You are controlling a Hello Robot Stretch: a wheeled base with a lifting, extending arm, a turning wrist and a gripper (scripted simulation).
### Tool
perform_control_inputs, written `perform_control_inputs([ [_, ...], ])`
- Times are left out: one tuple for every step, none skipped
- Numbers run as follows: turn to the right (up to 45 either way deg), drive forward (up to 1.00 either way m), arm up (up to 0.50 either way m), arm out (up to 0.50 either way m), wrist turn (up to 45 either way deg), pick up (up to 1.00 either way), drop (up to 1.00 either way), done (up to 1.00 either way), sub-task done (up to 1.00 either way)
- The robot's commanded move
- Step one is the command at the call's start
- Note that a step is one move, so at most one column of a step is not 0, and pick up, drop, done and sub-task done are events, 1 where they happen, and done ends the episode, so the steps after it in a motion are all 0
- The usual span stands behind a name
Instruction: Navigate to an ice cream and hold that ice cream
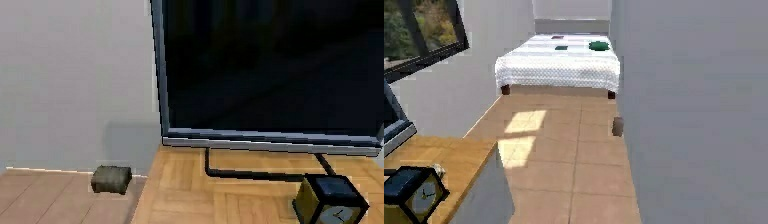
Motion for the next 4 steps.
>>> perform_control_inputs([
  [45.0,0.0,0.0,0.0,0.0,0.0,0.0,0.0,0.0],
  [21.0,0.0,0.0,0.0,0.0,0.0,0.0,0.0,0.0],
  [0.0,0.5,0.0,0.0,0.0,0.0,0.0,0.0,0.0],
  [-45.0,0.0,0.0,0.0,0.0,0.0,0.0,0.0,0.0],
])
